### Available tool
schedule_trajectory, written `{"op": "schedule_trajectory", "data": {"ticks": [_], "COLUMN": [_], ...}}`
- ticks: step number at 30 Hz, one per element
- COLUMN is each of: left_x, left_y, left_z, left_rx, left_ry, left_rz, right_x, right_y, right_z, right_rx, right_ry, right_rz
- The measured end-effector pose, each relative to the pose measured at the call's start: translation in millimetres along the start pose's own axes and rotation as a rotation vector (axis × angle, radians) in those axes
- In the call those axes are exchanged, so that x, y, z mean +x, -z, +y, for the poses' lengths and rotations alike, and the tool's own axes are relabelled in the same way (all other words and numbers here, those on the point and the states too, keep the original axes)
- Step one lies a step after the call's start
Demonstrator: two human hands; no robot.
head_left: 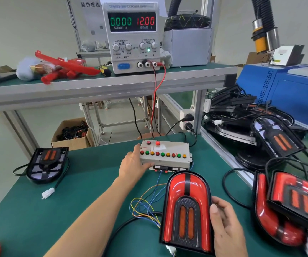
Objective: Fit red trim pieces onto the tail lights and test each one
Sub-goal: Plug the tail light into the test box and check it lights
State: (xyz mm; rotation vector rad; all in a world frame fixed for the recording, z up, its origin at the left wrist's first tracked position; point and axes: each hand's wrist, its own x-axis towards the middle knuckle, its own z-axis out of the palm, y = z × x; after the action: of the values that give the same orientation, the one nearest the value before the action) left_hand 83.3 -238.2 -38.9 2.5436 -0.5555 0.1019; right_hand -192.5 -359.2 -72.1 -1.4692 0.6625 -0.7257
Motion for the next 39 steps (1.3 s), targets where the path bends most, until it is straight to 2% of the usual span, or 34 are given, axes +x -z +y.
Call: {"op": "schedule_trajectory", "data": {"ticks": [12, 20, 29, 33, 39], "left_x": [-24, -32, -37, -42, -40], "left_y": [-14, -17, -13, -13, -21], "left_z": [18, 8, -12, -25, -28], "left_rx": [0.065, 0.050, -0.157, -0.223, -0.215], "left_ry": [0.084, -0.074, -0.182, -0.193, -0.188], "left_rz": [0.073, 0.112, 0.075, 0.009, 0.030], "right_x": [1, 1, 0, -1, 2], "right_y": [2, 3, 2, 0, 1], "right_z": [-3, -1, 1, 0, 4], "right_rx": [0.000, -0.027, -0.017, -0.006, -0.008], "right_ry": [-0.012, 0.003, 0.023, 0.041, 0.057], "right_rz": [-0.016, -0.035, -0.046, -0.054, -0.049]}}
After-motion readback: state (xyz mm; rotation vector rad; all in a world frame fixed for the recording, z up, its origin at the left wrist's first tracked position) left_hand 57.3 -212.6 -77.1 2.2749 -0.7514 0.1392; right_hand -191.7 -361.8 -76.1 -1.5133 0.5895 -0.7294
